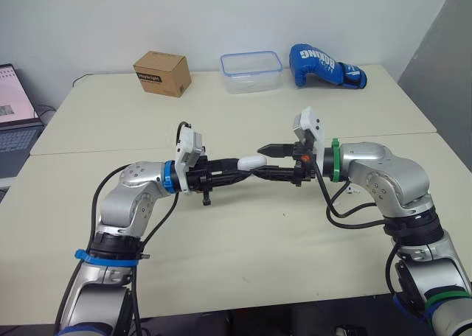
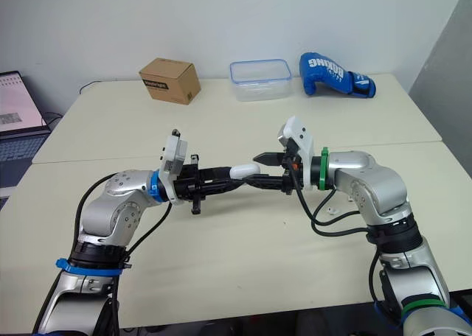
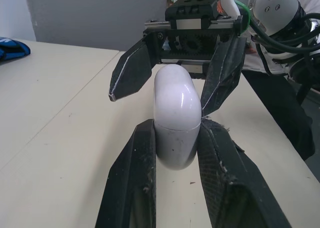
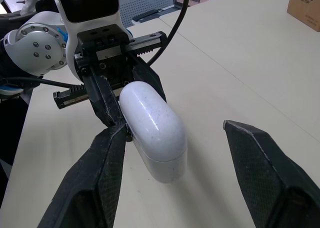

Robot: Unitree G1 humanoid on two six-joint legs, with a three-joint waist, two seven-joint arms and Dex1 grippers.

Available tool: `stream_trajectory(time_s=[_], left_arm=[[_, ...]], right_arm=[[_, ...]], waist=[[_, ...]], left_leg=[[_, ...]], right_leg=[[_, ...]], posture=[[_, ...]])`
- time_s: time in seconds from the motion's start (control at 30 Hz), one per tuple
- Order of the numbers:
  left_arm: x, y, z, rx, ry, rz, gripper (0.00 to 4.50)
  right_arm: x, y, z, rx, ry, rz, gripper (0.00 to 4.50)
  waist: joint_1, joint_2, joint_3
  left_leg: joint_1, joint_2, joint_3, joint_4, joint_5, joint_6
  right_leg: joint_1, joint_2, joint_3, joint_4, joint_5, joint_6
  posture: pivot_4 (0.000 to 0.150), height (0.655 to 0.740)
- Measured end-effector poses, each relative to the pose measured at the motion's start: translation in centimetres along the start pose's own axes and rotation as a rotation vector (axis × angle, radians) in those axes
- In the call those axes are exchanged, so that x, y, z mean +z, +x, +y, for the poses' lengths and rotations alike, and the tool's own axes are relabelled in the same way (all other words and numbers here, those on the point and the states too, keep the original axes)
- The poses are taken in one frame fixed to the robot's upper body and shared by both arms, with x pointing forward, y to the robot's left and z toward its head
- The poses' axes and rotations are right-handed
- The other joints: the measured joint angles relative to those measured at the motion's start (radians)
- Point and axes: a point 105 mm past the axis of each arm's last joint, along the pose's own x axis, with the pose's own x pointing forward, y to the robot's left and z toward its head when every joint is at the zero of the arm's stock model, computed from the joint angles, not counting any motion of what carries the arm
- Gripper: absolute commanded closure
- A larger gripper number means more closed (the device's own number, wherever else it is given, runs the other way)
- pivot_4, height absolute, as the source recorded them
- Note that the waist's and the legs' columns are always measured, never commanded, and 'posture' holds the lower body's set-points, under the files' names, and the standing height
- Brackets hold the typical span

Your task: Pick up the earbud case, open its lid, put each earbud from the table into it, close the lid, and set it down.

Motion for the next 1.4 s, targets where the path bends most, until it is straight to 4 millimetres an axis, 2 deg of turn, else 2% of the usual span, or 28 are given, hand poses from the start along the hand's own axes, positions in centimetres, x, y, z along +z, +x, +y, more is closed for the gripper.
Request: stream_trajectory(time_s=[0.27,0.63,0.83,0.93,1.0,1.13,1.2,1.4], left_arm=[[-0.5,0.3,-0.9,-0.031,-0.006,0.013,3.71],[-0.8,0.2,-0.9,-0.016,-0.011,0.014,3.71],[-0.8,-0.5,0.1,0.043,-0.013,0.001,3.71],[-0.8,-1.1,0.7,0.07,-0.011,0.0,3.71],[-0.8,-1.1,0.8,0.072,-0.008,-0.002,3.71],[-0.9,-1.1,0.9,0.076,-0.005,-0.005,3.71],[-0.8,-1.1,0.9,0.076,0.004,-0.011,3.71],[-0.5,-0.7,1.0,0.069,0.016,-0.025,3.71]], right_arm=[[0.3,-0.1,-0.6,-0.022,-0.006,-0.008,1.33],[0.7,0.0,-0.5,0.004,-0.006,-0.019,1.33],[1.0,-1.4,0.0,0.063,-0.003,0.01,1.33],[2.4,-3.3,-0.6,0.046,-0.07,0.074,1.33],[2.6,-4.4,-0.9,0.036,-0.116,0.144,1.33],[-1.0,-7.6,-2.5,-0.01,-0.195,0.476,1.33],[-2.7,-8.4,-3.2,-0.019,-0.217,0.589,1.33],[-6.1,-8.6,-4.0,-0.011,-0.26,0.788,1.33]], waist=[[0.0,0.0,0.0],[0.0,0.0,0.0],[0.0,0.0,0.0],[0.001,0.0,0.0],[0.002,0.0,0.0],[0.001,0.0,0.0],[0.001,0.0,0.0],[-0.003,0.0,0.0]], left_leg=[[0.0,0.0,0.0,0.0,0.0,0.0],[0.0,0.0,0.0,0.0,0.0,0.0],[0.0,0.0,0.0,0.0,0.0,0.0],[0.0,0.0,0.0,0.0,0.0,0.0],[0.0,0.0,0.0,0.0,0.0,0.0],[0.0,0.0,0.001,0.0,0.0,0.0],[0.0,0.0,0.001,0.0,0.0,0.0],[0.0,0.0,0.001,0.0,0.0,0.0]], right_leg=[[0.0,0.0,0.0,0.0,0.0,0.0],[0.0,0.0,0.0,0.0,0.0,0.0],[0.0,0.0,0.0,0.0,0.0,0.0],[0.0,0.0,0.0,-0.001,0.0,0.0],[0.0,0.0,-0.001,-0.002,0.0,0.0],[0.001,0.0,-0.001,-0.001,0.0,0.0],[0.001,0.0,-0.001,-0.001,0.0,0.0],[0.0,0.0,0.0,-0.001,0.0,0.0]], posture=[[0.15,0.7307],[0.15,0.7307],[0.15,0.7307],[0.15,0.7307],[0.15,0.7307],[0.15,0.7307],[0.15,0.7307],[0.15,0.7307]])
